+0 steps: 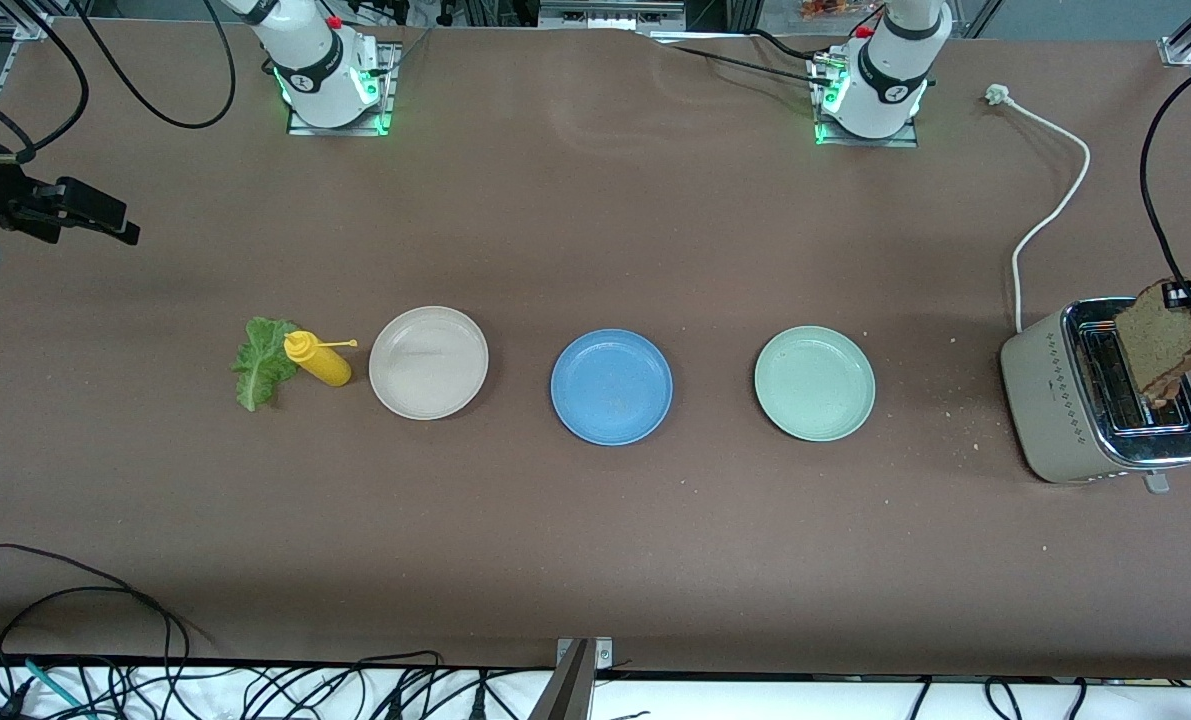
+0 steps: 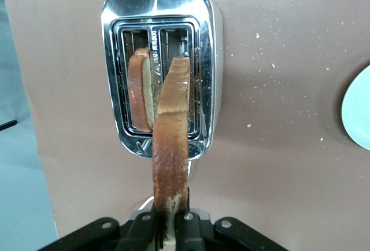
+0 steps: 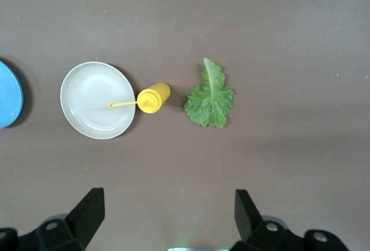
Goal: Make sandwich in blue plate with both arms
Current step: 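Grasp the bread slice with the left gripper and lift it out, then carry the bread slice with the left gripper over the blue plate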
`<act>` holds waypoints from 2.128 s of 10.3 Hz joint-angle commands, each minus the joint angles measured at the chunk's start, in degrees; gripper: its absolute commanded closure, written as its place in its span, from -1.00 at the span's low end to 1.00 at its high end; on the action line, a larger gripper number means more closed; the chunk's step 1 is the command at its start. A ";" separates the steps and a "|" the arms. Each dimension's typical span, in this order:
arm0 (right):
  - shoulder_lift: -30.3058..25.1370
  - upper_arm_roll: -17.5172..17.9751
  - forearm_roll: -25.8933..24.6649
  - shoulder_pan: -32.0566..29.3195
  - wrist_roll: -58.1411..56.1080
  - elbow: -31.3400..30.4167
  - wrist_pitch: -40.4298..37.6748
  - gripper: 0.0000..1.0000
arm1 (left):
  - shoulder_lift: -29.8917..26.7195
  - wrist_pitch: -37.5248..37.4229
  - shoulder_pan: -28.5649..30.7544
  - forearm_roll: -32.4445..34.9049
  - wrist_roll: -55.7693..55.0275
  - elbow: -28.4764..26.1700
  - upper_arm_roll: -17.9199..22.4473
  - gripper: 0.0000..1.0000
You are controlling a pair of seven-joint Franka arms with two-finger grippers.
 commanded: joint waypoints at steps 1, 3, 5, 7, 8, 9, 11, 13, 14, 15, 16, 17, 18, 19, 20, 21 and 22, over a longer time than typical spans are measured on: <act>-0.52 0.56 -0.86 -0.37 6.79 0.40 -1.28 -1.00 | -0.80 -1.35 0.12 -3.89 -2.28 -0.85 -1.82 1.00; -0.52 0.56 -0.95 -0.37 6.79 0.40 -1.28 -1.00 | -0.10 -1.26 -0.58 -7.67 -8.60 -1.37 -3.56 1.00; -0.52 0.56 -0.95 -0.37 6.79 0.40 -1.28 -1.00 | 1.30 -0.57 -0.93 -10.04 -17.37 -1.55 -7.08 1.00; -0.52 0.56 -0.95 -0.37 6.79 0.40 -1.28 -1.00 | 3.41 0.84 -1.02 -10.41 -26.18 -1.64 -12.26 1.00; -0.52 0.56 -0.95 -0.37 6.79 0.40 -1.28 -1.00 | 4.38 1.98 -0.93 -11.97 -29.26 -1.64 -14.46 1.00; -0.52 0.56 -0.95 -0.37 6.79 0.40 -1.28 -1.00 | 4.91 3.73 -1.11 -16.08 -31.81 -1.64 -14.83 1.00; -0.52 0.56 -0.95 -0.37 6.79 0.40 -1.28 -1.00 | 6.31 7.51 -3.64 -20.06 -36.91 -1.73 -14.83 1.00; -0.52 0.56 -1.03 -0.37 6.79 0.31 -1.28 -1.00 | 8.24 12.07 -6.37 -22.96 -42.88 -1.73 -14.83 1.00; -0.61 0.56 -1.03 -0.37 6.79 0.31 -1.37 -1.00 | 9.13 14.53 -7.25 -24.98 -45.26 -1.73 -14.83 1.00; -0.61 0.56 -1.03 -0.37 6.79 0.31 -1.55 -1.00 | 9.66 16.91 -8.91 -25.87 -48.07 -1.82 -14.83 1.00; -0.52 0.56 -1.03 -0.37 6.79 0.31 -1.46 -1.00 | 10.36 19.98 -10.24 -26.14 -51.40 -2.25 -14.83 1.00; -0.52 0.56 -1.03 -0.37 6.79 0.31 -1.46 -1.00 | 10.97 23.23 -11.12 -29.10 -53.35 -2.78 -14.83 1.00; -0.52 0.56 -1.03 -0.37 6.79 0.31 -1.46 -1.00 | 11.15 25.43 -11.65 -31.13 -54.24 -3.13 -14.83 1.00; -0.52 0.56 -1.03 -0.37 6.70 0.40 -1.46 -1.00 | 11.16 27.72 -12.35 -32.19 -55.29 -4.27 -14.83 1.00; -0.52 0.56 -1.03 -0.37 6.53 0.40 -1.55 -1.00 | 10.89 31.40 -12.45 -33.77 -55.57 -6.19 -14.83 1.00; -0.52 0.56 -1.03 -0.37 6.44 0.40 -1.46 -1.00 | 10.72 34.30 -12.71 -35.35 -55.57 -7.60 -14.92 1.00; -0.52 0.56 -1.12 -0.37 6.44 0.40 -1.46 -1.00 | 10.72 36.59 -14.02 -36.76 -55.57 -7.97 -14.92 1.00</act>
